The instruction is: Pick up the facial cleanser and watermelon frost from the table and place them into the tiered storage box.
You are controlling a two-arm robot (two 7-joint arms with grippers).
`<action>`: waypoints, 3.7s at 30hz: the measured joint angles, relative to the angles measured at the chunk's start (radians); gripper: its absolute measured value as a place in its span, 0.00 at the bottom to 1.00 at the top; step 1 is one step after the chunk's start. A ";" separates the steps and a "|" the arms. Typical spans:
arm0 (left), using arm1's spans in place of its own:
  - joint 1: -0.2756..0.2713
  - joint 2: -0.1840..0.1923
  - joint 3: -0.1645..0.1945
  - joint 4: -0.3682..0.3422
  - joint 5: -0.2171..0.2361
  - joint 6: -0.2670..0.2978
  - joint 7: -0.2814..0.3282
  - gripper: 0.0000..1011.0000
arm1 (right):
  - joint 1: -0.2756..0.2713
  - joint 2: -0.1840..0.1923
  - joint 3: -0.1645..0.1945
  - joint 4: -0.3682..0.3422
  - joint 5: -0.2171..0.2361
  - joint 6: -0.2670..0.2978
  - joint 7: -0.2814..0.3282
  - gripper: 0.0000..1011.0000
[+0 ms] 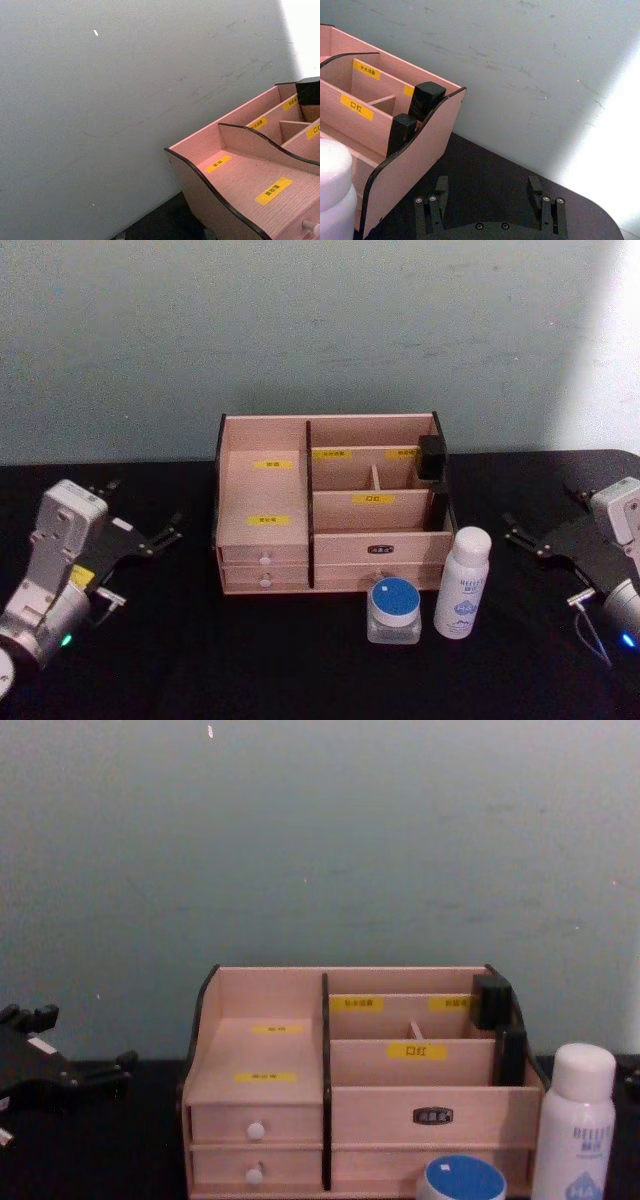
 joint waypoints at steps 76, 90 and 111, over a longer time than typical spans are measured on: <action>0.000 0.000 0.000 0.000 0.000 0.000 0.000 0.99 | -0.006 -0.004 0.016 -0.004 0.005 0.000 0.016 0.99; 0.000 0.000 0.000 0.000 0.000 0.000 0.000 0.99 | -0.108 0.037 0.096 -0.121 0.071 0.044 0.078 0.99; 0.000 0.000 0.000 0.000 0.000 0.000 0.000 0.99 | -0.359 0.173 0.233 -0.325 0.235 0.116 0.276 0.99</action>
